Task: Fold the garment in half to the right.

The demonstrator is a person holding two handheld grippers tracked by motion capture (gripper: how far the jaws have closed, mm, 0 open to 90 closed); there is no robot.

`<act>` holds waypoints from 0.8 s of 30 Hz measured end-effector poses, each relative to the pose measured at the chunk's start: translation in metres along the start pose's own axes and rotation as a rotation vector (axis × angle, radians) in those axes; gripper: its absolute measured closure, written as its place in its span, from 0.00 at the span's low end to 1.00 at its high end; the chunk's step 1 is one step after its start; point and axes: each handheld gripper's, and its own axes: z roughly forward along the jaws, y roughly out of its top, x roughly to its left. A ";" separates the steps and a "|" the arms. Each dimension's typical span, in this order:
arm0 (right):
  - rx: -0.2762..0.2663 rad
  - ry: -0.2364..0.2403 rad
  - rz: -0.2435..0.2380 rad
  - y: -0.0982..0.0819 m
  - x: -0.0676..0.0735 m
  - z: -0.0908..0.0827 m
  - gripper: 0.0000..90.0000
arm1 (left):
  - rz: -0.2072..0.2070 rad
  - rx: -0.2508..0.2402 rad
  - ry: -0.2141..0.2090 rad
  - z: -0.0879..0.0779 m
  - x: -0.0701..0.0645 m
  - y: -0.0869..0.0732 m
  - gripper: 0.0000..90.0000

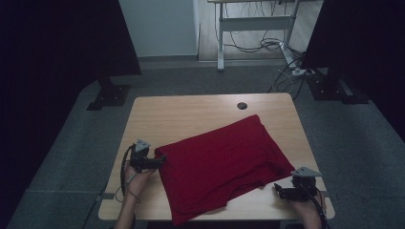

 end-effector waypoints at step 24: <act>0.004 0.037 -0.030 0.009 0.007 -0.008 0.05 | -0.018 0.109 0.039 0.031 0.001 -0.006 0.08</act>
